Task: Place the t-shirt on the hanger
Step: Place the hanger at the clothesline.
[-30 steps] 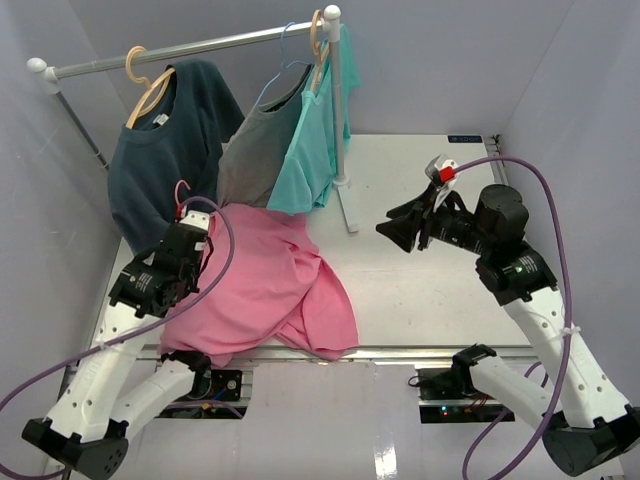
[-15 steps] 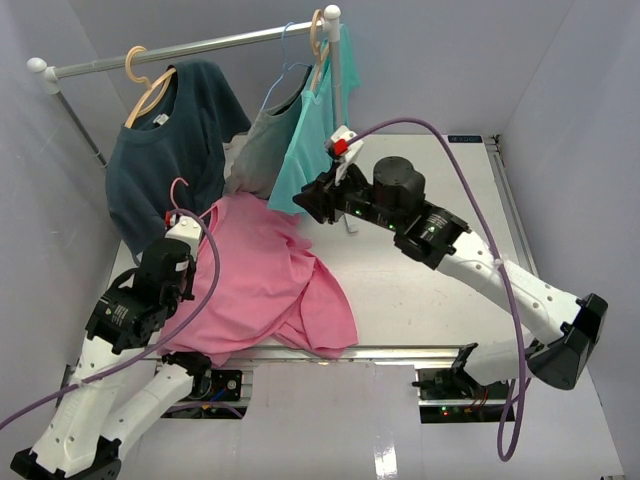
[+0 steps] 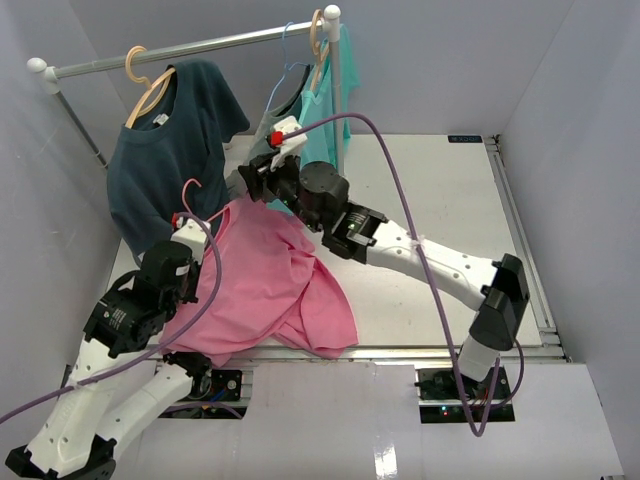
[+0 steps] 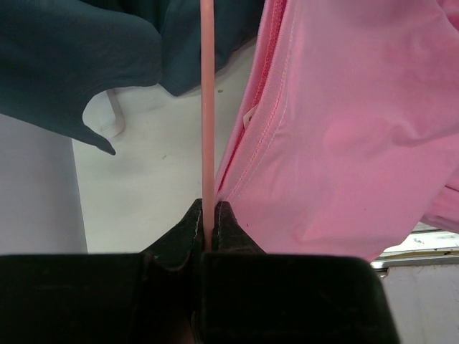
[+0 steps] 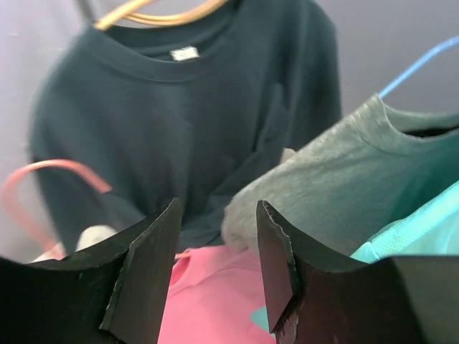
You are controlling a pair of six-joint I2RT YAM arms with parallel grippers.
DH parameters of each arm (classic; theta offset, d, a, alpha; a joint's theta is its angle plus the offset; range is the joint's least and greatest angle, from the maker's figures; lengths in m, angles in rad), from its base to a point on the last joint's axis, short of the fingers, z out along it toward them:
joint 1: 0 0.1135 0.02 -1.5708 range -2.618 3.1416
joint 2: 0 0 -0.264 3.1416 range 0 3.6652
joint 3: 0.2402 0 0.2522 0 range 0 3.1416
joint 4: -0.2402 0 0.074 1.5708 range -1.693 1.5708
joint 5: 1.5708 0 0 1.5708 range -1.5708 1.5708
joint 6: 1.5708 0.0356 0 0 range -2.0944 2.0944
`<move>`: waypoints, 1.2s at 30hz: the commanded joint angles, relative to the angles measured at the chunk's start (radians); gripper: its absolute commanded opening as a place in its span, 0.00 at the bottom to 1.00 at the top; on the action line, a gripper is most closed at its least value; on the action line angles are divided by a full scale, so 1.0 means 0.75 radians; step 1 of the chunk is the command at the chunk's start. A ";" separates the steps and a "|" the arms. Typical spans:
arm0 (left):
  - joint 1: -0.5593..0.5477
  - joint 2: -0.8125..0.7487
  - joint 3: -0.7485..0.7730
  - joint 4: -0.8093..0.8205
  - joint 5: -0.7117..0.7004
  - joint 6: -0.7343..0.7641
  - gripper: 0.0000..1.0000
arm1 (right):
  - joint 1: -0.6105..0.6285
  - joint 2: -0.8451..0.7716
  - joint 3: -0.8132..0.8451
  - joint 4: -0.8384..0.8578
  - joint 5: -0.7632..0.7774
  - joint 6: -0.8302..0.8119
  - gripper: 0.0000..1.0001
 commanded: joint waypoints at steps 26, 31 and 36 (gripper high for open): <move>-0.081 0.024 0.048 -0.075 -0.210 -0.132 0.00 | -0.095 0.043 -0.095 0.081 0.704 -0.172 0.31; -0.081 0.009 0.059 -0.067 -0.170 -0.100 0.00 | -0.152 0.017 -0.114 0.017 0.688 -0.182 0.30; -0.081 -0.012 0.064 -0.106 -0.228 -0.119 0.00 | -0.189 0.000 -0.121 -0.005 0.693 -0.191 0.29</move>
